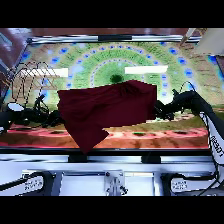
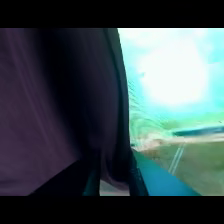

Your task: Fold the shirts.

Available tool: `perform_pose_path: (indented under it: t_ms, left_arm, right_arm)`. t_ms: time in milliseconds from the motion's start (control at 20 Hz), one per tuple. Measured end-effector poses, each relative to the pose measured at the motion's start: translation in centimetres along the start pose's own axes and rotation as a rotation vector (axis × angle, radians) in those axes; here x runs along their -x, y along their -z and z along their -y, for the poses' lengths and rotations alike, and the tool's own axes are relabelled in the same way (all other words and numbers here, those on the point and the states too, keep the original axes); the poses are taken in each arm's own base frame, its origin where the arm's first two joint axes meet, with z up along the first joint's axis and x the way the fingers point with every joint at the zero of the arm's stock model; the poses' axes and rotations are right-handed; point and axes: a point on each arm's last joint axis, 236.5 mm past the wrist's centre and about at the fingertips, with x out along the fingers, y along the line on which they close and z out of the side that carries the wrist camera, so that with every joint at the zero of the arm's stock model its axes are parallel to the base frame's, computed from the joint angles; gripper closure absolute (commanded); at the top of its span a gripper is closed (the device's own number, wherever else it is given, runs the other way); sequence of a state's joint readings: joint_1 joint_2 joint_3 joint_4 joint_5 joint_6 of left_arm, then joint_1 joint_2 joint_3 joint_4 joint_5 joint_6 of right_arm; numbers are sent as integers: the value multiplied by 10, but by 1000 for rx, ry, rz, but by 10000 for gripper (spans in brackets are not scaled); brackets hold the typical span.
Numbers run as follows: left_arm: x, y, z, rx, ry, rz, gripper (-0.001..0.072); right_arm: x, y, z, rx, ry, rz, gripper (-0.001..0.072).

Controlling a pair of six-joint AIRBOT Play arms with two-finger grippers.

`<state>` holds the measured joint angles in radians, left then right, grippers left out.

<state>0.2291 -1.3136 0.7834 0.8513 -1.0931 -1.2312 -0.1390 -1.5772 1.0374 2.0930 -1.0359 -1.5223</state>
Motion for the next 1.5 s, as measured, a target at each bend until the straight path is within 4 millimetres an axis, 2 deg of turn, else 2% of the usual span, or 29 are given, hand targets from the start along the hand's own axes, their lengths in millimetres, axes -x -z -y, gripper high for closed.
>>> perform_pose_path:
  t_ms: [100,250,350,450,500,550,600,650,750,800,900,950,1050,1150,1250,1350,1500]
  left_arm:
    - [3,-3,1,-5,1,9,676]
    - [12,-14,10,-33,7,33,677]
    - [30,-31,25,-85,14,75,677]
    - [63,-57,52,-185,21,165,677]
    - [87,-72,70,-248,21,232,677]
    - [120,-89,94,-323,20,320,677]
    - [157,-102,120,-396,18,420,676]
    - [203,-113,150,-476,15,542,676]
    - [302,-115,211,-619,2,803,676]
    - [355,-104,239,-683,-10,941,676]
    - [443,-69,282,-770,-38,1181,677]
    - [478,-48,298,-790,-48,1282,676]
    - [530,-4,319,-808,-71,1445,676]
    - [555,34,332,-820,-88,1535,676]
    - [563,59,339,-831,-107,1569,677]
    - [561,71,336,-830,-149,1561,677]
    - [545,63,312,-788,-237,1483,676]
  right_arm:
    - [-1,2,0,26,6,-6,624]
    - [8,5,-4,94,15,-16,633]
    - [34,-8,-21,156,-13,54,634]
    - [76,-20,-43,241,-43,148,634]
    - [108,-31,-58,299,-59,235,634]
    - [143,-38,-73,364,-71,320,634]
    - [187,-43,-92,442,-84,431,634]
    - [236,-43,-112,522,-91,553,634]
    - [338,-33,-144,652,-74,828,634]
    - [394,-18,-158,709,-56,984,634]
    - [493,27,-179,788,-21,1274,634]
    - [536,54,-182,810,7,1404,634]
    - [595,106,-182,822,47,1600,634]
    - [630,149,-174,806,75,1725,634]
    - [645,174,-164,787,109,1776,634]
    - [643,181,-152,766,158,1757,634]
    - [613,161,-128,723,253,1600,634]
